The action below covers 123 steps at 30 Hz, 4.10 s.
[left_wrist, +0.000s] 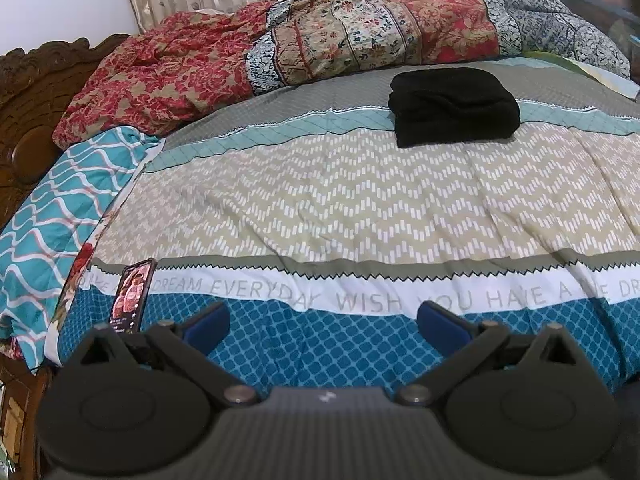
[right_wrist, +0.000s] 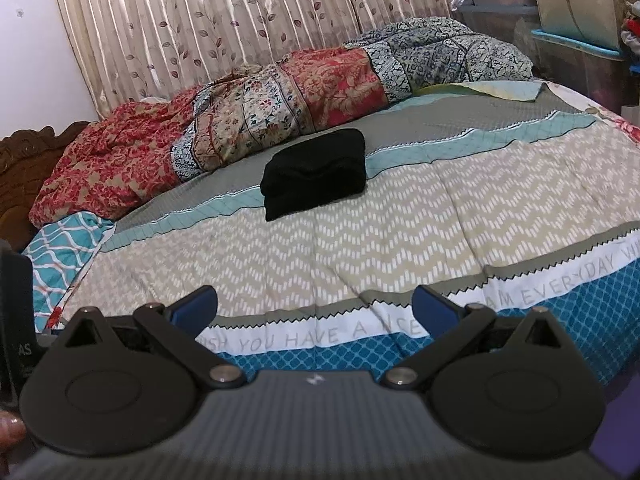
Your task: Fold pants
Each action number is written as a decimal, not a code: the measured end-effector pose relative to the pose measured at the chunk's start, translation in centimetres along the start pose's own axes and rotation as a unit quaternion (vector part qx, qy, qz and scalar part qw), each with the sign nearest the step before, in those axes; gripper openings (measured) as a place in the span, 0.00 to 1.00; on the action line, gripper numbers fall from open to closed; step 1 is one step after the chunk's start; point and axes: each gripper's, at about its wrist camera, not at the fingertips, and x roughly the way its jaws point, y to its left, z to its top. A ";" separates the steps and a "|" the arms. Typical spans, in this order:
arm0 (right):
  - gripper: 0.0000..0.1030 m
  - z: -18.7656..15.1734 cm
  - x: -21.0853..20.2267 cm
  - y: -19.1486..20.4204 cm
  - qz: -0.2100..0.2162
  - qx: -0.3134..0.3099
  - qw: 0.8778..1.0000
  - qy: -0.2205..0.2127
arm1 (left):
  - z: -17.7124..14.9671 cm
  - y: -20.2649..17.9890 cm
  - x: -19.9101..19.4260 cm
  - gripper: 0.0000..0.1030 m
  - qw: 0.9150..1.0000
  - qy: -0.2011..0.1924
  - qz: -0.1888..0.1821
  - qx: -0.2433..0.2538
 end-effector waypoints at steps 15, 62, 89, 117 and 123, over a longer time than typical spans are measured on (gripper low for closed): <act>1.00 -1.5 0.7 0.6 0.000 -0.006 1.000 0.030 | -0.6 0.2 0.5 1.00 1.000 0.017 -0.020 -0.011; 1.00 -1.9 1.0 0.4 -0.006 0.001 0.999 0.034 | -2.7 -1.0 3.0 1.00 0.996 0.082 -0.016 0.016; 1.00 -2.4 1.7 0.4 -0.009 0.002 0.999 0.047 | -3.8 -1.7 3.9 1.00 0.994 0.101 -0.018 0.031; 1.00 -3.0 3.0 -0.1 -0.017 0.011 0.998 0.067 | -3.9 -2.7 4.6 1.00 0.991 0.122 -0.046 0.037; 1.00 -3.0 3.3 -0.4 -0.019 0.014 0.997 0.072 | -3.7 -2.9 4.6 1.00 0.990 0.121 -0.061 0.039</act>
